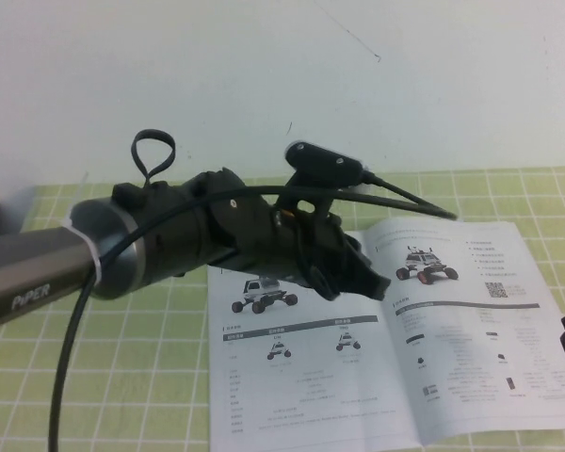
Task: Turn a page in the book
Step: Open the closed book
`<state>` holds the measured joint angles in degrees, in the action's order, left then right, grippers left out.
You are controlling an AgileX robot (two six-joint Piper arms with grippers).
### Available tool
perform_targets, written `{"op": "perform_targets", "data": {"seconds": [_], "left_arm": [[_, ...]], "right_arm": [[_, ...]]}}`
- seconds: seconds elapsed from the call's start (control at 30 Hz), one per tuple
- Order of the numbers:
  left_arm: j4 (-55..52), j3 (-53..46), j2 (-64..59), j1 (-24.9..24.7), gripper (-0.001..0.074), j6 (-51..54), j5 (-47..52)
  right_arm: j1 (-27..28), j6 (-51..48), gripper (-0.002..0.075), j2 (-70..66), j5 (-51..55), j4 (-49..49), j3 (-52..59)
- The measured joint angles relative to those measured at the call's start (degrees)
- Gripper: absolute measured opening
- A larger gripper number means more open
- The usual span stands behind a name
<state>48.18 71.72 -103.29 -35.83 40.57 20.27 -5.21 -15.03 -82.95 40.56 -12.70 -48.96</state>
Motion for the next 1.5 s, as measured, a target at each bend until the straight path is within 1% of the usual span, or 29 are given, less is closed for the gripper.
{"op": "perform_targets", "data": {"seconds": [0.13, 0.23, 0.53, 1.3, 1.4, 1.5], "left_arm": [[-2.9, -1.5, -0.9, 3.2, -0.0004, -1.5, 1.2], [-4.5, -3.8, -2.5, 3.8, -0.0004, -1.6, 0.0], [-4.8, -5.4, -9.4, 3.8, -0.0004, -3.6, 0.6], [-4.6, -5.1, -10.1, 4.0, -0.0004, -4.1, 1.0], [-4.6, -5.1, -10.1, 4.0, -0.0004, -4.1, 1.0], [-4.6, -5.1, -10.1, 4.0, -0.0004, -4.1, 1.0]], "right_arm": [[0.1, 6.0, 0.0440, -2.4, -1.7, 3.7, 0.0], [0.9, 7.4, 0.0445, -5.2, -2.6, 4.2, 0.0], [1.5, 8.1, 0.0445, -13.7, -4.7, 4.2, 0.0], [1.5, 8.2, 0.0447, -18.3, -3.8, 4.1, 0.0], [1.5, 8.2, 0.0437, -18.3, -3.9, 4.1, 0.0], [1.5, 8.2, 0.0384, -18.3, -4.5, 3.6, 0.0]]}}
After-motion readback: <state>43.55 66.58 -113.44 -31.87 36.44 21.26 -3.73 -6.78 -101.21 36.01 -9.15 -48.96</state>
